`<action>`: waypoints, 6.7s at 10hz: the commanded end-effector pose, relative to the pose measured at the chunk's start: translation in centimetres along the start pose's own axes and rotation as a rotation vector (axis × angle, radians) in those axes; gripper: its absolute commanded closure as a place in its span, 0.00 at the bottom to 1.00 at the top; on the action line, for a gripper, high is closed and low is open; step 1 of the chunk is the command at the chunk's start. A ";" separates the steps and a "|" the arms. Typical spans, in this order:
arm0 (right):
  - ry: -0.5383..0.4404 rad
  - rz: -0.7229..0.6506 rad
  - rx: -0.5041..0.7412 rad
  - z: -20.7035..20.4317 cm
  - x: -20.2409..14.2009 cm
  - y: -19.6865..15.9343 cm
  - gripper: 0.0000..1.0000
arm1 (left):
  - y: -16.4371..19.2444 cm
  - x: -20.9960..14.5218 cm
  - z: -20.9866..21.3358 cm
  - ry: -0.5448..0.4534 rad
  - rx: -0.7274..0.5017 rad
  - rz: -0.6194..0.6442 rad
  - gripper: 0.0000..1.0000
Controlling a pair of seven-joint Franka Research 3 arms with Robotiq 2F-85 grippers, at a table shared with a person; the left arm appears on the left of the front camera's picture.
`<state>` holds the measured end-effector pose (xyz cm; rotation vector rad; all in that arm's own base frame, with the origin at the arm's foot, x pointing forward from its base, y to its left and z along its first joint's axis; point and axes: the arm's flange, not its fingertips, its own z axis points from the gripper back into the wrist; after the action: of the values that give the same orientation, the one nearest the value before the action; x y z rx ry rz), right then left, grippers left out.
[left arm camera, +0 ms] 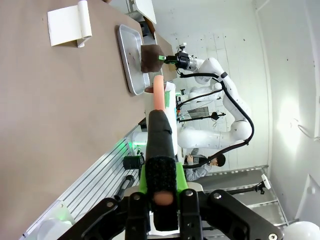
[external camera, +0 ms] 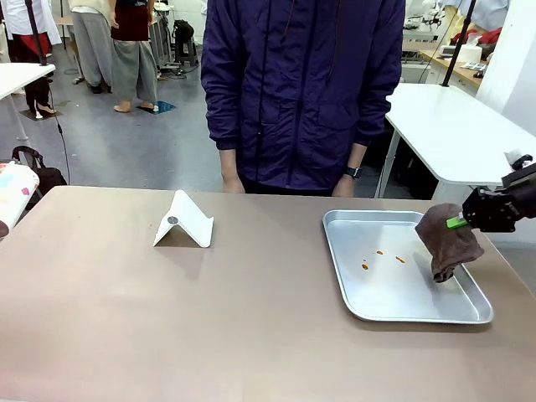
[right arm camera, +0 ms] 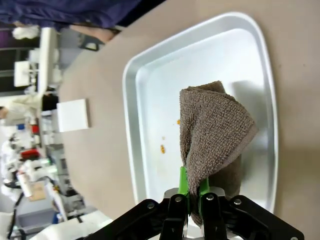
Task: Clean the surface of the table.
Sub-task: Clean the area not pointed to by the person, then return the Lint Roller and towel to their original positions.
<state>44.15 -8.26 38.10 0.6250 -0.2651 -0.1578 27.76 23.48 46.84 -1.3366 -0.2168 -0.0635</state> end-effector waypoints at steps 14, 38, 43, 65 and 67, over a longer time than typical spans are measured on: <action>0.161 -0.058 0.190 -17.8 -3.1 5.6 0.93 | -0.4 -0.1 -0.1 -0.012 -0.011 -0.004 0.78; -0.059 -0.492 1.045 -7.8 -0.8 -0.6 0.93 | -0.4 -0.1 -0.1 -0.012 -0.011 -0.004 0.78; 0.255 -0.613 1.019 -1.9 -2.6 0.6 0.93 | -0.4 -0.1 -0.1 -0.012 -0.011 -0.004 0.78; 0.369 -0.424 0.933 4.7 -9.9 2.2 0.93 | -0.4 -0.1 -0.1 -0.012 -0.011 -0.004 0.78; 0.369 -0.424 0.933 4.7 -9.9 2.2 0.93 | -0.4 -0.1 -0.1 -0.012 -0.011 -0.004 0.78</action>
<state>33.29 -6.75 40.78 1.6097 0.1935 -0.3264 27.74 23.49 46.86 -1.3363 -0.2177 -0.0636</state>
